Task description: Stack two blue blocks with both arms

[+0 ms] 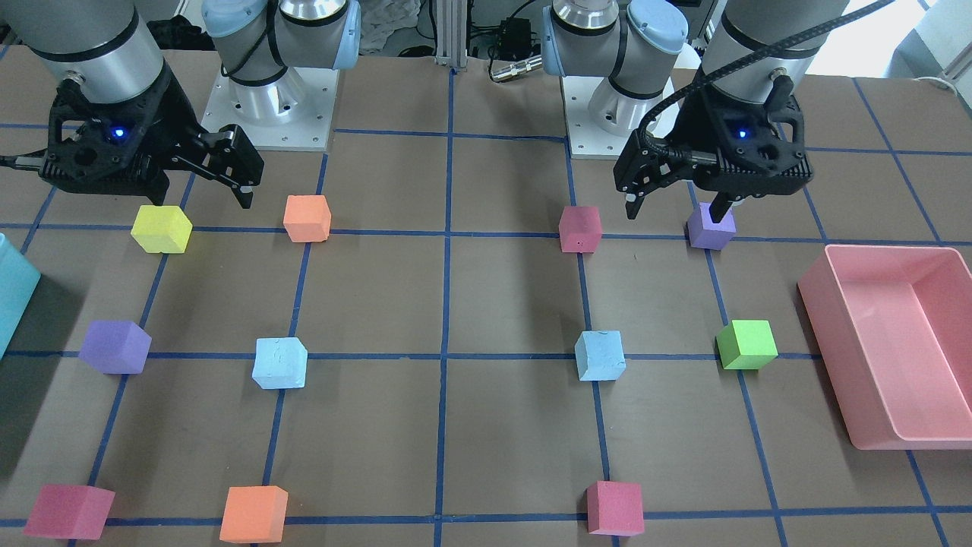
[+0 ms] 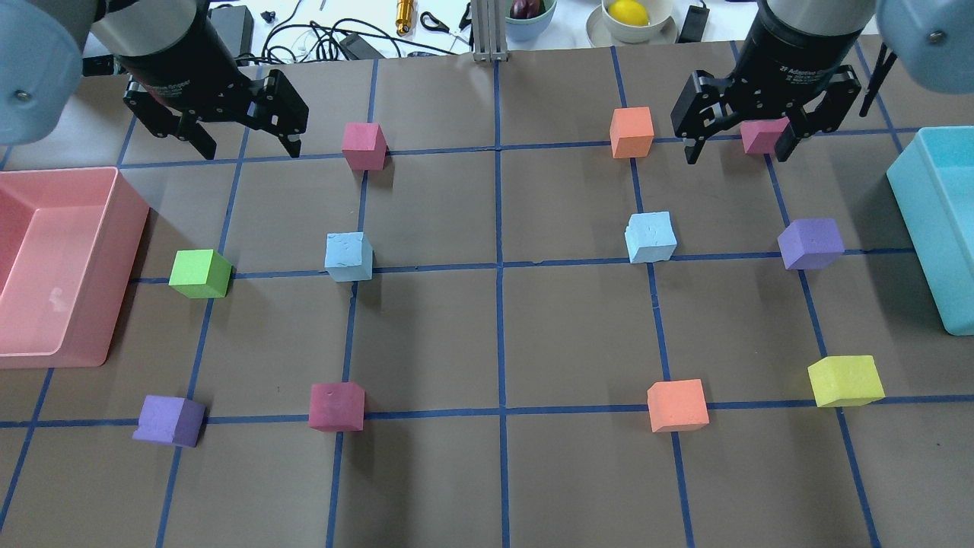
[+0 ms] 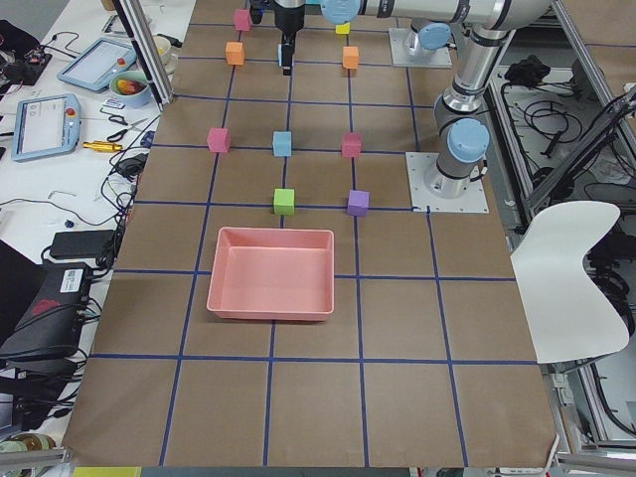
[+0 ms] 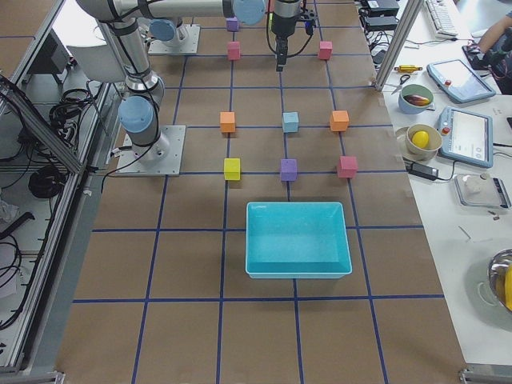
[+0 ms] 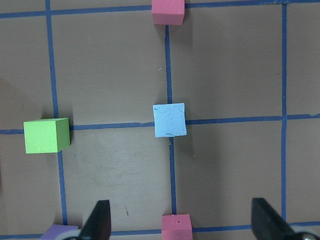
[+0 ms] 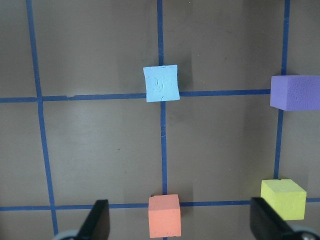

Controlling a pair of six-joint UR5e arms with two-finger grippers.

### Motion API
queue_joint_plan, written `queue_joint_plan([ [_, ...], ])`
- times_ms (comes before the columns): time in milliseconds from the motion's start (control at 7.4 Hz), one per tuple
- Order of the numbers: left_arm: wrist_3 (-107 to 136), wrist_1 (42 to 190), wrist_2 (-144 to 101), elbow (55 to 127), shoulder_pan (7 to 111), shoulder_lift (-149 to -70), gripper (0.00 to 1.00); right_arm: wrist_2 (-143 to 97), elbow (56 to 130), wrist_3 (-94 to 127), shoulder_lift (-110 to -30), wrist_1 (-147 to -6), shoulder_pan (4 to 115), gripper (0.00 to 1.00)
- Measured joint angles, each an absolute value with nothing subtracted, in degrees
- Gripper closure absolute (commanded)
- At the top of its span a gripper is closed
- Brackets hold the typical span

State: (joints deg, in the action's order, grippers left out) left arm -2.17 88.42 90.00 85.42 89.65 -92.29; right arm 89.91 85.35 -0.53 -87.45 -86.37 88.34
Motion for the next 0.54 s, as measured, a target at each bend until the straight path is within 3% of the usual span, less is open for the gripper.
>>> queue_joint_plan([
  [541, -1.81, 88.34, 89.89, 85.40, 89.85, -92.59, 0.00, 90.24, 85.55, -0.53, -87.40, -86.31, 88.33, 0.00],
])
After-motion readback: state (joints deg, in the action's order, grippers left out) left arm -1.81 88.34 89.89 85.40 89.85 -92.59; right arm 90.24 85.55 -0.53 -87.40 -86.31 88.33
